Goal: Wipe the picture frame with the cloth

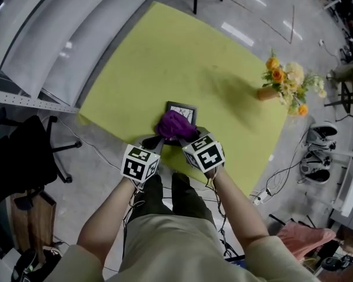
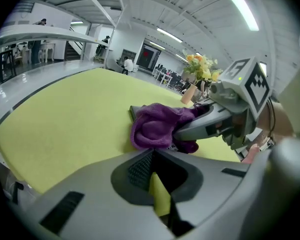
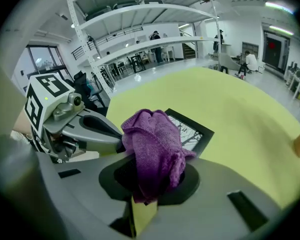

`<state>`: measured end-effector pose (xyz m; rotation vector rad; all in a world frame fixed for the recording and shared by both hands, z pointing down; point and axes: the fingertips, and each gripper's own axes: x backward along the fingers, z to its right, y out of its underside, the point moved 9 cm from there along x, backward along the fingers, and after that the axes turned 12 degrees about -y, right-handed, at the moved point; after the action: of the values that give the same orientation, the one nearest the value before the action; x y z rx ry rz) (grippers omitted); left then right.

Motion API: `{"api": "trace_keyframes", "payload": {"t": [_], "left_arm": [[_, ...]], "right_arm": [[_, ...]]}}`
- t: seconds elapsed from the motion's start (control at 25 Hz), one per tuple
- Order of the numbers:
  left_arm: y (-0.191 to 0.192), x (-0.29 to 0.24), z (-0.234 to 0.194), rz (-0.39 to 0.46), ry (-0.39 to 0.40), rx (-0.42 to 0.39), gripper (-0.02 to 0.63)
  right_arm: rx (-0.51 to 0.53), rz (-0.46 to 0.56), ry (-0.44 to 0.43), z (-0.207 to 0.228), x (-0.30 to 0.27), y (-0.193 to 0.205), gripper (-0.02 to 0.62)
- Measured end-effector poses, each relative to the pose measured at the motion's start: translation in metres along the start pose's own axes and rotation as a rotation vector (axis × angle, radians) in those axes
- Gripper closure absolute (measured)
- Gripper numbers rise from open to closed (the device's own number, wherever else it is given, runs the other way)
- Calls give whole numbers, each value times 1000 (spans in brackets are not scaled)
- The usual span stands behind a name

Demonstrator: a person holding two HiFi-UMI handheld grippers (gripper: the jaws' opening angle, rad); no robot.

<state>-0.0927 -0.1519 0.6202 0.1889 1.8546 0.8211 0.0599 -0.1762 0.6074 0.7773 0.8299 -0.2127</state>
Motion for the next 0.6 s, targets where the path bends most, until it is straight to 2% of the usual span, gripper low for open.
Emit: {"api": "trace_keyframes", "payload": {"t": [0.2, 0.4, 0.6], "left_arm": [[1, 0, -1, 2, 9, 13, 597], [0, 0, -2, 3, 3, 8, 597], [1, 3, 0, 5, -6, -9, 598]], "right_arm": [[-50, -1, 64, 14, 23, 10, 528], [-88, -14, 196, 28, 53, 23, 529], [-77, 51, 227, 15, 78, 21, 529]]}}
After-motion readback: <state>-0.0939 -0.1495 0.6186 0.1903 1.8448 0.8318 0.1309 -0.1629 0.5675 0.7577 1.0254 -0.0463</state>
